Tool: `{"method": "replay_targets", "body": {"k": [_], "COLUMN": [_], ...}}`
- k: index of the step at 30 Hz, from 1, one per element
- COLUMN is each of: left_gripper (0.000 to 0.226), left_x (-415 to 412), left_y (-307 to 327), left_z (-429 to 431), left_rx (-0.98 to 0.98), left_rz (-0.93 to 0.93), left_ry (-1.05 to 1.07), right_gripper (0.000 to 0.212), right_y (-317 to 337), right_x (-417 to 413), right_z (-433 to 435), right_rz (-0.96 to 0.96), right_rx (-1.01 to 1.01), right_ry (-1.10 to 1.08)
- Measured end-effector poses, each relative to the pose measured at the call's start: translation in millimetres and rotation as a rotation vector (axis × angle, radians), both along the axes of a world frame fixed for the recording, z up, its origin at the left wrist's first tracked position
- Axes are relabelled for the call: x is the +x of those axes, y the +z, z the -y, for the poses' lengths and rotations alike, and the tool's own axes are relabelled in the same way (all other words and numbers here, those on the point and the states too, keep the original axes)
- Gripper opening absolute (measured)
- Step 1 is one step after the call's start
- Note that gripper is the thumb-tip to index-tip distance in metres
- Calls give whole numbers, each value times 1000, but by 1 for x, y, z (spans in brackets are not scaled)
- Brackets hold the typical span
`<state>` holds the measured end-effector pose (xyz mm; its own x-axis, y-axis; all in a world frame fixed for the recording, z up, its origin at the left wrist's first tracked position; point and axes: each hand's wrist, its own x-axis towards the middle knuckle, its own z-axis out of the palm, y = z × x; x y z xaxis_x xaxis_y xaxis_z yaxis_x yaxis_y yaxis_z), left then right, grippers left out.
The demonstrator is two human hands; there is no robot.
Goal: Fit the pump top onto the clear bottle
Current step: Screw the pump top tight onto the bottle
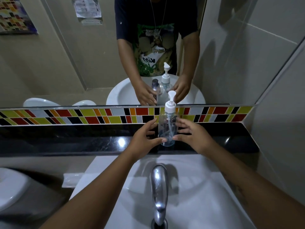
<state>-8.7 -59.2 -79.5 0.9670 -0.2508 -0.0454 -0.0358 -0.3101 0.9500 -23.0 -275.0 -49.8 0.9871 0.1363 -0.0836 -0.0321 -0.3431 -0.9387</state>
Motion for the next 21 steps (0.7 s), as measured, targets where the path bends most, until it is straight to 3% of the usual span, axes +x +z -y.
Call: {"method": "replay_targets", "body": {"k": [9,21], "left_gripper": [67,64], "left_x": [-1,24], "left_y": [-12,-14], "left_z": [10,15], "left_rx": [-80,-79], "left_rz": [49,115], "left_ry": [39,80], "right_gripper": [71,65], "right_y": [-34,-38], "right_x": [-1,25], "right_z": [-9,-18], "right_rz": [13,43], "right_rx": [142,170], "right_ry": [-101,-122]}}
